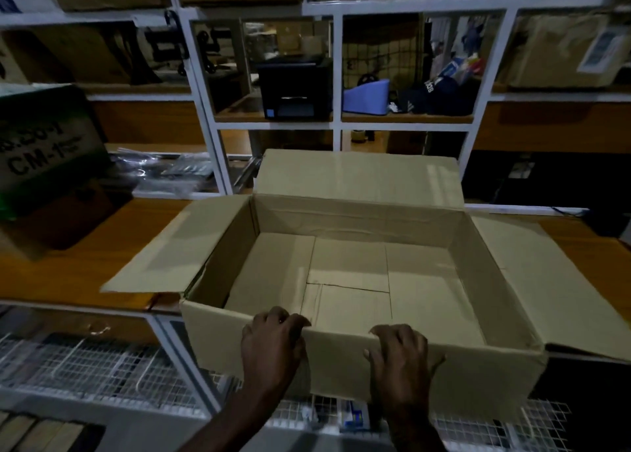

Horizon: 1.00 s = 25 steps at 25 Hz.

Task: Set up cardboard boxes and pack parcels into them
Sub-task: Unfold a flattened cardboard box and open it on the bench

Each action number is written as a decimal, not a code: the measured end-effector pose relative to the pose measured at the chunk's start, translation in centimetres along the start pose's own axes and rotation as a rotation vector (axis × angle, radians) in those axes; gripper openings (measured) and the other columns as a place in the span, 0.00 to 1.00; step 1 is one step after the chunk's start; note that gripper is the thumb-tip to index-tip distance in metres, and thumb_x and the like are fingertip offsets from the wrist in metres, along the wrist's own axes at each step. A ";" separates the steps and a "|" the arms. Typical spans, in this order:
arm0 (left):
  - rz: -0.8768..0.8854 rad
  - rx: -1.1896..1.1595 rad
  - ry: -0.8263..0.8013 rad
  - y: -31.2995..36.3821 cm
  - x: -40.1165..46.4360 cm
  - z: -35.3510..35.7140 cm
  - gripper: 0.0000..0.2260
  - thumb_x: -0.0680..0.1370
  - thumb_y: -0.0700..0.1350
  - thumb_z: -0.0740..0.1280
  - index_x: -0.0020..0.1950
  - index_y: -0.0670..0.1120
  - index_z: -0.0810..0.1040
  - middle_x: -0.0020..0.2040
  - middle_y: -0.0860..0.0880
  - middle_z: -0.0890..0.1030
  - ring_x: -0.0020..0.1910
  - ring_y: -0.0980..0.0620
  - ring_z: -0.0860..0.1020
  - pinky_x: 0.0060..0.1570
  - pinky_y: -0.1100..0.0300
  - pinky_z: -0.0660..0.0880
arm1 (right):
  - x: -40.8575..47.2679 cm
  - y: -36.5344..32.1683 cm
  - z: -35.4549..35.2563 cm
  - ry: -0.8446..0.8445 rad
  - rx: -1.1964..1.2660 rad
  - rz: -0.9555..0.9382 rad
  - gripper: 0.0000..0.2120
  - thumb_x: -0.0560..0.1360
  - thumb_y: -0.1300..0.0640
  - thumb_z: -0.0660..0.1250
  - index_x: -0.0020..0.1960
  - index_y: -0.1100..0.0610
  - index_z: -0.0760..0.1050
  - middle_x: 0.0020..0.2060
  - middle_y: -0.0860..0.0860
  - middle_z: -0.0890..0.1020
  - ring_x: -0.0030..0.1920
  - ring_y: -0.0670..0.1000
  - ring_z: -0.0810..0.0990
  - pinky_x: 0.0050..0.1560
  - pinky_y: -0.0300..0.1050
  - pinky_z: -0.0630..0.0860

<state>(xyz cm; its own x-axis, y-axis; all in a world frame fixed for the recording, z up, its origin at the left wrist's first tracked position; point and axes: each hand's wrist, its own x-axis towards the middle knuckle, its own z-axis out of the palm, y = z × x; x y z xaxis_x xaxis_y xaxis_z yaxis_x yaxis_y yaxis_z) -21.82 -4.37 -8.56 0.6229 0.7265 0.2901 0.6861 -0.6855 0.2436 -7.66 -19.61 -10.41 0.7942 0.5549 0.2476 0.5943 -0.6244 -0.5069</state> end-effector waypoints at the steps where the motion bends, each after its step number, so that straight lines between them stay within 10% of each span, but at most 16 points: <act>1: 0.003 -0.030 0.017 -1.5 -0.3 -0.4 0.15 0.69 0.50 0.77 0.55 0.61 0.82 0.50 0.55 0.80 0.48 0.51 0.77 0.45 0.51 0.77 | -0.7 -1.3 0.7 0.021 -0.002 0.001 0.19 0.63 0.55 0.80 0.49 0.42 0.77 0.46 0.45 0.76 0.53 0.55 0.75 0.60 0.80 0.63; 7: 0.028 -0.162 0.204 -11.5 -1.9 -3.1 0.15 0.68 0.43 0.78 0.52 0.54 0.85 0.49 0.49 0.81 0.47 0.46 0.77 0.45 0.50 0.76 | -3.9 -9.5 5.5 0.130 0.080 -0.095 0.11 0.69 0.50 0.68 0.51 0.43 0.77 0.49 0.45 0.75 0.56 0.53 0.72 0.63 0.78 0.58; 15: -0.036 -0.211 0.250 -21.9 -2.6 -4.8 0.18 0.66 0.41 0.81 0.53 0.54 0.86 0.51 0.47 0.81 0.49 0.45 0.77 0.48 0.49 0.75 | -6.2 -18.1 11.7 0.100 0.038 -0.104 0.16 0.67 0.53 0.78 0.53 0.44 0.78 0.51 0.46 0.76 0.58 0.54 0.73 0.62 0.77 0.62; 25: -0.122 -0.164 0.048 -27.7 0.9 -7.0 0.15 0.71 0.48 0.75 0.55 0.61 0.83 0.50 0.54 0.76 0.55 0.48 0.77 0.60 0.42 0.68 | -5.7 -24.2 13.8 0.106 -0.106 -0.050 0.12 0.70 0.39 0.66 0.53 0.37 0.76 0.52 0.43 0.76 0.59 0.52 0.73 0.64 0.69 0.62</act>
<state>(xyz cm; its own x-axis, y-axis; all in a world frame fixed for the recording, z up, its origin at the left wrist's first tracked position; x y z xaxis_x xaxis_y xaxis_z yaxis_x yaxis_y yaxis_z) -42.83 14.94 -8.59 0.5176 0.8044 0.2916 0.6828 -0.5937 0.4259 -28.35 -0.12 -10.95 0.7688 0.5291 0.3592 0.6392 -0.6547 -0.4035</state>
